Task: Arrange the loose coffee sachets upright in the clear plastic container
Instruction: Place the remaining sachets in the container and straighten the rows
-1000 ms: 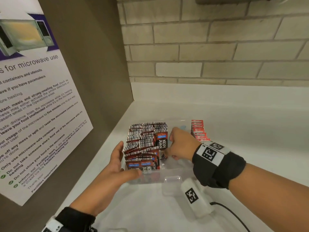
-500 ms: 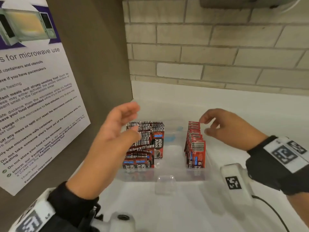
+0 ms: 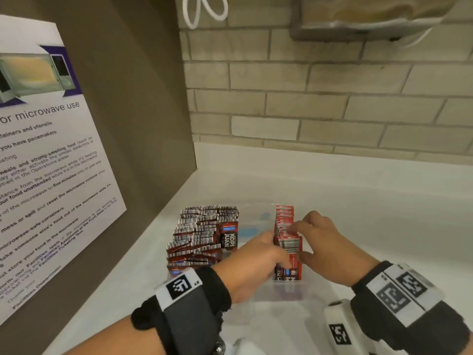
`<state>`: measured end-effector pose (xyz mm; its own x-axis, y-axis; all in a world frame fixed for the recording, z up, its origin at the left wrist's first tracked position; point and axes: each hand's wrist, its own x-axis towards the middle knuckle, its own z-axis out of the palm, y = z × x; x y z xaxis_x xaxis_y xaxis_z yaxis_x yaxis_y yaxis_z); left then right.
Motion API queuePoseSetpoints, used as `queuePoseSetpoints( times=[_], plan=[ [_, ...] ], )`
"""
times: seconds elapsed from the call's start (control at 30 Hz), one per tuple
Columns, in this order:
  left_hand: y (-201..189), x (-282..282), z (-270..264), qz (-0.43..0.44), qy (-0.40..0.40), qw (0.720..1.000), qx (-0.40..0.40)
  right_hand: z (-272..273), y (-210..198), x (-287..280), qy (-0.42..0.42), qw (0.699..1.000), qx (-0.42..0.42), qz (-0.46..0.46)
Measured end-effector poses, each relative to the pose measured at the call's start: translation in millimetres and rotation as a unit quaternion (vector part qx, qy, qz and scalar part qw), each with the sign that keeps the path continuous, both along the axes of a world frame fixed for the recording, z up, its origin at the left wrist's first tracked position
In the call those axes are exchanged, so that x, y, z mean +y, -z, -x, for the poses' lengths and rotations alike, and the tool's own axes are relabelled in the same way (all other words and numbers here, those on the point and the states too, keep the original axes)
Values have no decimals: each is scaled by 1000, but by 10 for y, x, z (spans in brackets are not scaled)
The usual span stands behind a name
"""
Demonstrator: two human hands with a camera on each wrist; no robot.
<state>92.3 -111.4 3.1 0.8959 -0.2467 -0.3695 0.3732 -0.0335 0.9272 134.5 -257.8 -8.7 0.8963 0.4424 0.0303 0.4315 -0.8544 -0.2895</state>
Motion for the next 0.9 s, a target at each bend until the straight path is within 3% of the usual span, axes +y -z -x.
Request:
queuePoseSetpoints(
  times=[0.23,0.43,0.63,0.77,0.9],
  plan=[
    [34,31,-34,22,-5,999,31,33,4,36,-13,999,-17,-39],
    [22,69,-3,57,2,998,23,118,-18,90,-76,988,43,-126],
    [-34,101,59,67,-11,998,6,147,44,134,-88,981,31,-169],
    [-148,151,83,69,-6,997,-42,154,-163,117,-71,969,-1,-235],
    [-329,334,103,44,-40,985,-164,110,-507,79,-70,942,6,-328]
  ],
)
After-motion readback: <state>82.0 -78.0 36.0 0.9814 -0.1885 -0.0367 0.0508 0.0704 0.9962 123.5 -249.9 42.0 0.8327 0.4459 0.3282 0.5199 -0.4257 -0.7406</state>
